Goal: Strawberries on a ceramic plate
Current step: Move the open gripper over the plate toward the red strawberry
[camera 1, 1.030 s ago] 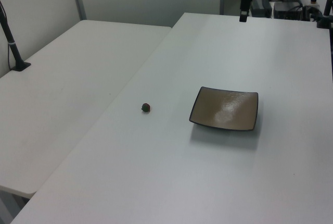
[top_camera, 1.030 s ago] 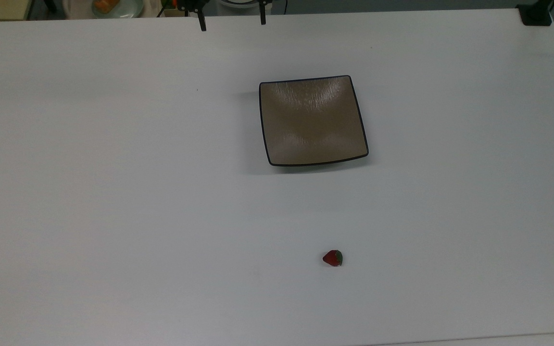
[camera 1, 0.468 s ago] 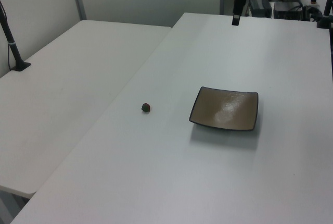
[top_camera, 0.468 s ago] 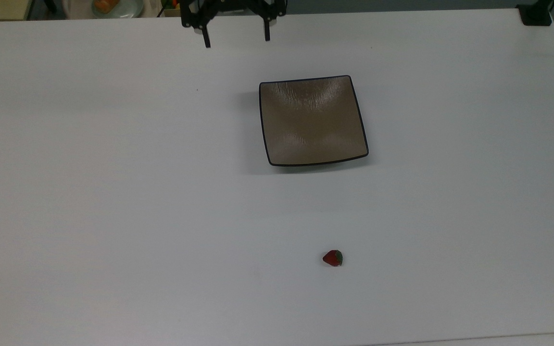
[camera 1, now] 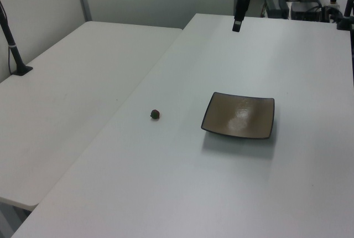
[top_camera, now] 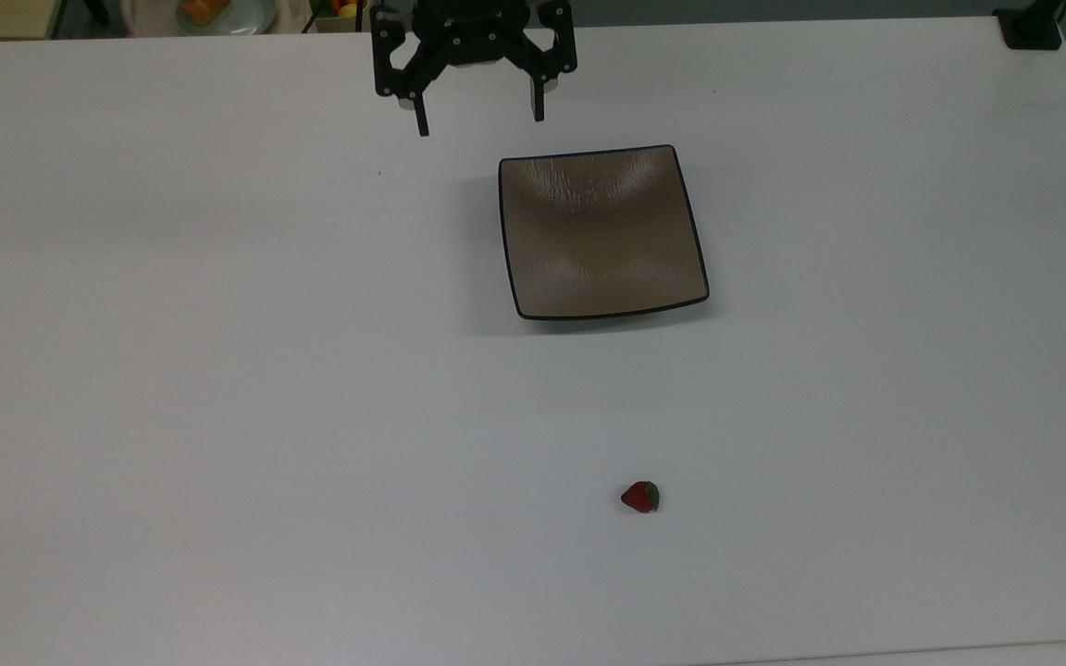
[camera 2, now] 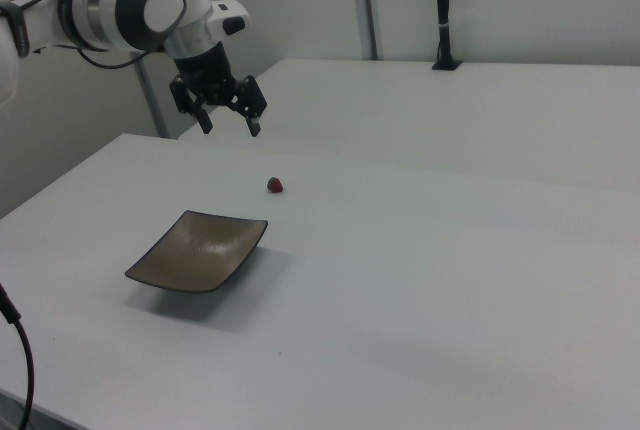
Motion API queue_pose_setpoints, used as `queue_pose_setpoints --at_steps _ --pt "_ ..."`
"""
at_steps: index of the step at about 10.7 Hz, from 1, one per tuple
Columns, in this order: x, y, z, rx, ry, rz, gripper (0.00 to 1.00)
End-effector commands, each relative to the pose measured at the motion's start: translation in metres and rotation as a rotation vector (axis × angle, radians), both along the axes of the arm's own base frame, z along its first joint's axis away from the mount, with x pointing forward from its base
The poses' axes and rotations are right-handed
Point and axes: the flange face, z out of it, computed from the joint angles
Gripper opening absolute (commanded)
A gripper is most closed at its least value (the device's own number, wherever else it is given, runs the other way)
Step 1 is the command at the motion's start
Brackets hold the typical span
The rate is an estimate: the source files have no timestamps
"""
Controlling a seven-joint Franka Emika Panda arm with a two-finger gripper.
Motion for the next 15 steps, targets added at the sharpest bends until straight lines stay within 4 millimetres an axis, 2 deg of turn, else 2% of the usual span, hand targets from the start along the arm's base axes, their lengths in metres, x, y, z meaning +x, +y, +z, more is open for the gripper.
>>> queue_pose_setpoints --at_steps 1,3,4,7,8,9,15 --pt "0.039 0.005 0.0 0.012 -0.011 -0.104 1.0" --pt "0.057 0.009 -0.007 0.013 0.005 -0.138 1.0" --pt "0.066 0.011 -0.017 0.009 0.023 -0.142 1.0" --pt "0.085 0.015 -0.073 -0.012 0.096 -0.145 1.0" --pt "0.092 0.018 -0.076 -0.01 0.089 -0.147 1.0" --pt "0.099 0.021 -0.088 -0.01 0.095 -0.145 1.0" --pt "0.141 0.072 -0.139 0.089 -0.139 -0.184 1.0"
